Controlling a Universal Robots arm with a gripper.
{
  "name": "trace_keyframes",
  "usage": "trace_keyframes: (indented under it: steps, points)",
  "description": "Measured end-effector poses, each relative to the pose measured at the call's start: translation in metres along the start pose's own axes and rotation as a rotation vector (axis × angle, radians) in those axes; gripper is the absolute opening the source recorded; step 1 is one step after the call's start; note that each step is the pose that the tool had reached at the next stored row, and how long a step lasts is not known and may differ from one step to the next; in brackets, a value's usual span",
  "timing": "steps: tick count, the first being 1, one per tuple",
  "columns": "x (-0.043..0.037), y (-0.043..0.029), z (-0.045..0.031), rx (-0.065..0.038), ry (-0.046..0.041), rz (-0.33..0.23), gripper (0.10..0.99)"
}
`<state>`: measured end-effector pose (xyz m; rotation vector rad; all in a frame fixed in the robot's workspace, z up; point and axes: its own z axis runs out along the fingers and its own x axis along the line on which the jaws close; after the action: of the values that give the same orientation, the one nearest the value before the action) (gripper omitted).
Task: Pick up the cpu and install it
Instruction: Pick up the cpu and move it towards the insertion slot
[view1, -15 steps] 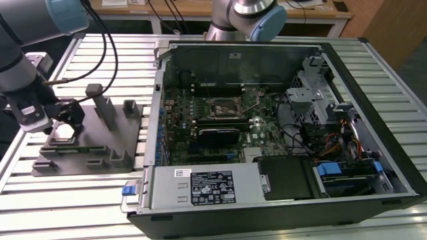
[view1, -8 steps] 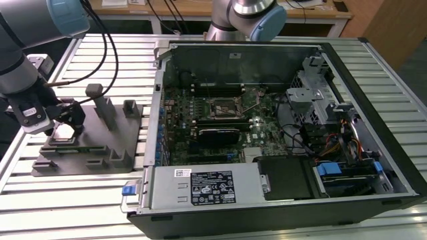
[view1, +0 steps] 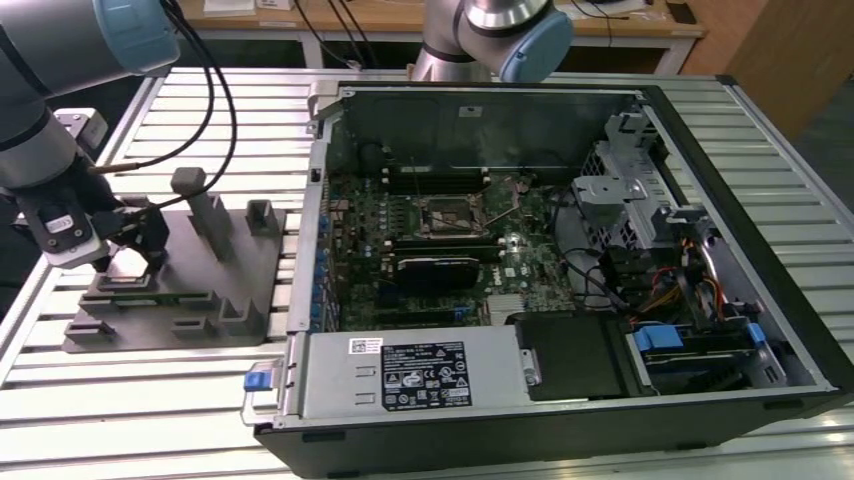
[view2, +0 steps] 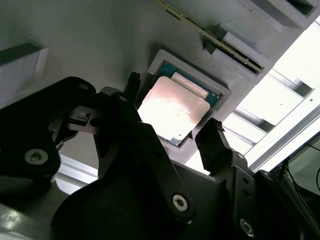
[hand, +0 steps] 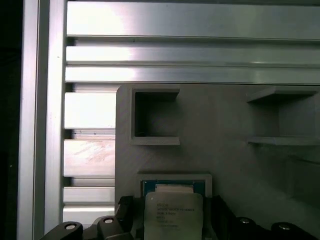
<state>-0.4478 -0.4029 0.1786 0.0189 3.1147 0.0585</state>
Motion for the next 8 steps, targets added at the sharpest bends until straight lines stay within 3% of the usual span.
trace_keyframes:
  steps: [1, 2, 8]
  points:
    - [0.0, 0.0, 0.0, 0.0, 0.0001, 0.0, 0.749]
    - [0.0, 0.0, 0.0, 0.0, 0.0, 0.0, 0.678]
    - [-0.0001, 0.0, -0.0006, 0.0, -0.0001, 0.0, 0.678]
